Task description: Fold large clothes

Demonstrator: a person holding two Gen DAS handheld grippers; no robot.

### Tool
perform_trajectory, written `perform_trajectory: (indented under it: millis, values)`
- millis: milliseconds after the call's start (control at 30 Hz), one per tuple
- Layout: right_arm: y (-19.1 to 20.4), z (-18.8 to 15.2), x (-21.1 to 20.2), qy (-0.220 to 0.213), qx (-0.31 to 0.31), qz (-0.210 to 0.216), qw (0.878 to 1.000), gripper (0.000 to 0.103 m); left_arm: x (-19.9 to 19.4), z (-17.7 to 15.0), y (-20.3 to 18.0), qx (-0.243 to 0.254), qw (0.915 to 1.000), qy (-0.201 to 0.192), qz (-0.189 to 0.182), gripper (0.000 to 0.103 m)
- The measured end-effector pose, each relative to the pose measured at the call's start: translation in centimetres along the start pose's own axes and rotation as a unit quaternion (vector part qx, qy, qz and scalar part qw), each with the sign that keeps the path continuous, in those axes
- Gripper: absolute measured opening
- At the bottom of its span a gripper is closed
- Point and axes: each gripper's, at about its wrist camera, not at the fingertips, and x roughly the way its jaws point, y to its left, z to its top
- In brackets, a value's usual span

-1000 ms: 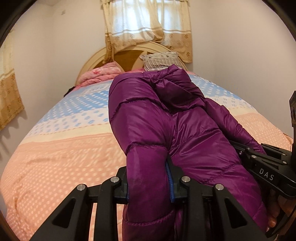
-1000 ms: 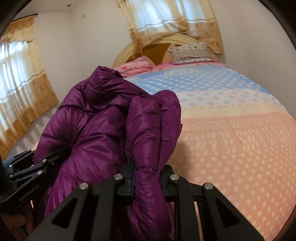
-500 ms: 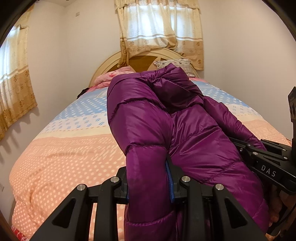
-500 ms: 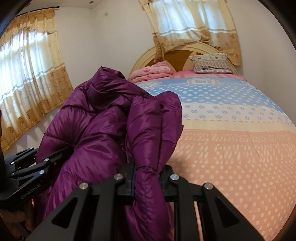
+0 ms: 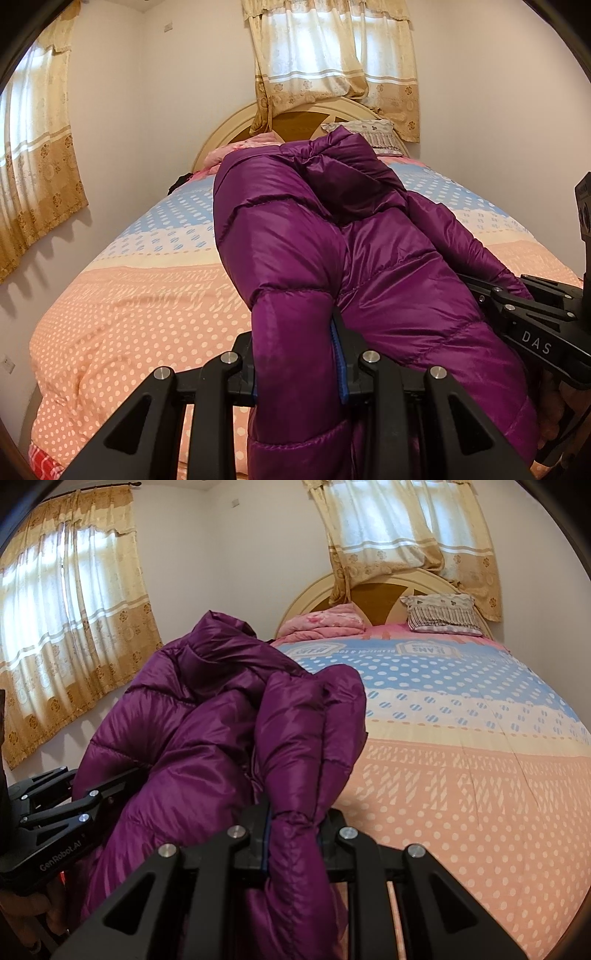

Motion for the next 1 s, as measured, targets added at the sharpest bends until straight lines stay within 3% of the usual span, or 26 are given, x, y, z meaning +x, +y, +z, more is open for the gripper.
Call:
perform_trajectory:
  millis: [600, 1000]
  values:
    - [0.7, -0.4, 1.9, 0.015, -0.015, 0.003, 1.0, 0.02, 0.6, -1.5, 1.4, -0.017, 0.9998, 0.011, 0.004, 0.03]
    - [0.5, -1.0, 3.8, 0.038, -0.01, -0.006, 0.999, 0.02, 3.1, -2.1, 1.4, -0.031, 0.999, 0.031, -0.005, 0.03]
